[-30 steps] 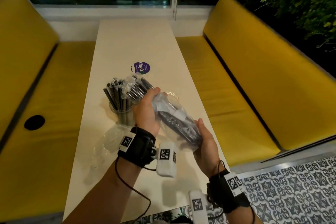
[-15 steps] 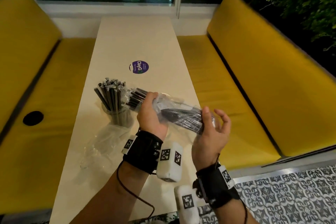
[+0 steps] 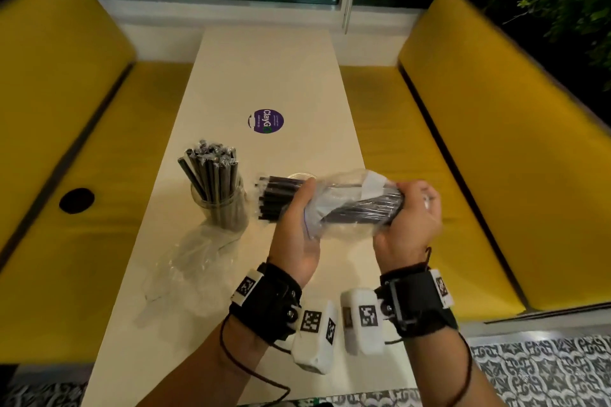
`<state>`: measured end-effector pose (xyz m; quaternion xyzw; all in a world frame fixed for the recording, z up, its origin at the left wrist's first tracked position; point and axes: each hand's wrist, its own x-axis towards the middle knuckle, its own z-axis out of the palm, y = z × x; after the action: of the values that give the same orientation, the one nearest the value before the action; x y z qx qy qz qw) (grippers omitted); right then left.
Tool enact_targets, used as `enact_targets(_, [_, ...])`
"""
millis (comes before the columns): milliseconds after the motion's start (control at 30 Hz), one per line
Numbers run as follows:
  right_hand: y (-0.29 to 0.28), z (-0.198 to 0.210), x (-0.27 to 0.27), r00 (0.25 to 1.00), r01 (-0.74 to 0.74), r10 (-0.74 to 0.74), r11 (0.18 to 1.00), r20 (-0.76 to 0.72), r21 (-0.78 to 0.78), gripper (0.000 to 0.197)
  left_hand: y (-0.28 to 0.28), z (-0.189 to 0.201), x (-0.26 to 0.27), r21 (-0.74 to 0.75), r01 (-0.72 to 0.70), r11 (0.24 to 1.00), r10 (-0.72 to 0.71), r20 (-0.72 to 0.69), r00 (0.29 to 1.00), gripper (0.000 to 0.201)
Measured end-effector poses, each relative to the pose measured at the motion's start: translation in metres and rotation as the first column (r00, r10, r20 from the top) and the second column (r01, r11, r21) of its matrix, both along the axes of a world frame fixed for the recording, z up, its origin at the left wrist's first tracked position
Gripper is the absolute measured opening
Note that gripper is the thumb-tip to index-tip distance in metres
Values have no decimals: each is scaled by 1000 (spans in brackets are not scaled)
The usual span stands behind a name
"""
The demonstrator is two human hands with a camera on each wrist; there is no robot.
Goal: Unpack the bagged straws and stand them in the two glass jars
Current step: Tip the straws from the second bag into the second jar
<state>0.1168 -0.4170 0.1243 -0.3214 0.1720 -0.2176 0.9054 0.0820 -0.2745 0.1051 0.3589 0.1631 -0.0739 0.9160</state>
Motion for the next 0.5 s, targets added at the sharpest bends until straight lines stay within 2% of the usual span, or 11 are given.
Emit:
enact_targets(33, [0, 12, 9, 996, 81, -78, 995, 43, -62, 32, 0, -1, -4, 42, -17, 999, 15, 42, 999, 40])
enact_targets(100, [-7, 29, 31, 977, 214, -207, 934, 54, -285, 28, -1, -3, -8, 74, -78, 994, 79, -17, 997, 70])
enact_targets(133, [-11, 32, 41, 964, 265, -245, 898, 101, -350, 27, 3, -10, -7, 144, -148, 978, 158, -63, 985, 71])
enact_targets(167, [-13, 37, 48, 953, 303, -270, 874, 140, -380, 27, 7, -15, -7, 251, -221, 942, 245, -68, 967, 61])
enact_targets(200, [-16, 36, 57, 951, 311, -277, 853, 141, -419, 28, 12, -21, -7, 413, -273, 869, 317, -40, 948, 49])
enact_targets(233, [-17, 36, 63, 949, 314, -290, 843, 122, -436, 28, 18, -26, -4, 589, -283, 757, 345, 8, 939, 41])
enact_targets(267, [-17, 31, 70, 948, 313, -306, 837, 90, -449, 28, 23, -34, 3, 744, -259, 616, 330, 55, 943, 45])
enact_targets(300, [-16, 26, 74, 953, 289, -297, 837, 57, -465, 28, 28, -39, 10, 865, -191, 464, 254, 77, 964, 58])
enact_targets(367, [-9, 14, 77, 942, 278, -333, 830, -31, -483, 24, 34, -49, 28, 970, -100, 223, 72, 86, 994, 90])
enact_targets(433, [-4, 4, 76, 928, 293, -367, 830, -69, -474, 24, 35, -59, 43, 995, -11, 101, -82, 20, 996, 126])
enact_targets(500, [-1, -5, 76, 926, 293, -369, 833, -78, -468, 25, 35, -62, 54, 996, 42, 74, -163, -30, 986, 145])
